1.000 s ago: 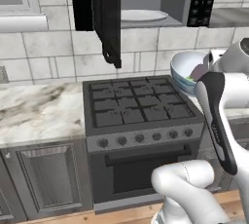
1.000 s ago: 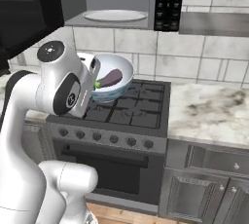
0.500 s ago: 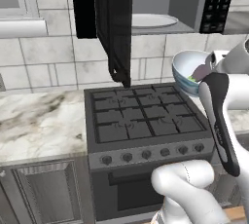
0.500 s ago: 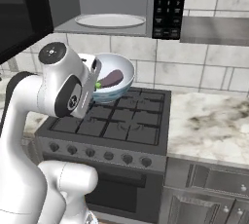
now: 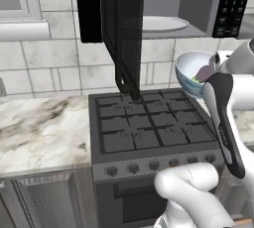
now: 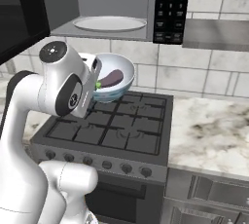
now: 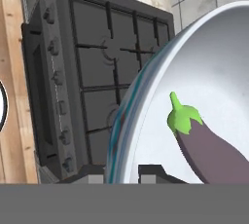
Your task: Pick the eggplant from the sink and place it in the bowl. Then pick the bowl and place it in the microwave. Then close the microwave door and press the start button.
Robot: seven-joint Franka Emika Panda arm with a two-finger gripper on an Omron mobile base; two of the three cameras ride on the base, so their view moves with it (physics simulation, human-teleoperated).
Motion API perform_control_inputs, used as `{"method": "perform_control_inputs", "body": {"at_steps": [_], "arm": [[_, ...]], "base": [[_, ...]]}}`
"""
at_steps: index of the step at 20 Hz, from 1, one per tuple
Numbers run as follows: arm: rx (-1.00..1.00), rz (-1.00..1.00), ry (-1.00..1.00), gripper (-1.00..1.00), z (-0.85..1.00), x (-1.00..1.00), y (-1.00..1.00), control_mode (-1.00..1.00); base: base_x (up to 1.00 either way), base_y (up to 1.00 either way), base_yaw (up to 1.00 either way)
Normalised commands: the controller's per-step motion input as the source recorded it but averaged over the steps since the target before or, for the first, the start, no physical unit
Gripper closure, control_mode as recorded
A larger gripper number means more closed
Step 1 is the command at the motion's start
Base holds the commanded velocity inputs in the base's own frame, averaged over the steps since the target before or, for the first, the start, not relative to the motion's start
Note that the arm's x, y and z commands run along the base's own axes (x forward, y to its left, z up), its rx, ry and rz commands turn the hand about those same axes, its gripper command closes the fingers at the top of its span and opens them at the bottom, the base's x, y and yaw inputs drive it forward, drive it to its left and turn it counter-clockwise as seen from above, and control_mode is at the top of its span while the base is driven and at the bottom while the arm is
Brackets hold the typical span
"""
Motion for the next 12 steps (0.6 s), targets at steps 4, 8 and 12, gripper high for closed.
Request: {"method": "perform_control_inputs", "body": {"at_steps": [4, 8, 12], "arm": [[0.0, 0.0, 0.0, 1.0, 0.0, 0.0, 0.0, 1.0], [0.0, 0.0, -0.04, 1.0, 0.14, -0.21, 0.06, -1.0], [0.0, 0.02, -0.15, 1.0, 0.75, -0.36, 0.16, -1.0]], "base": [[-0.02, 0.11, 0.01], [0.0, 0.02, 0.0], [0.0, 0.0, 0.0]]}}
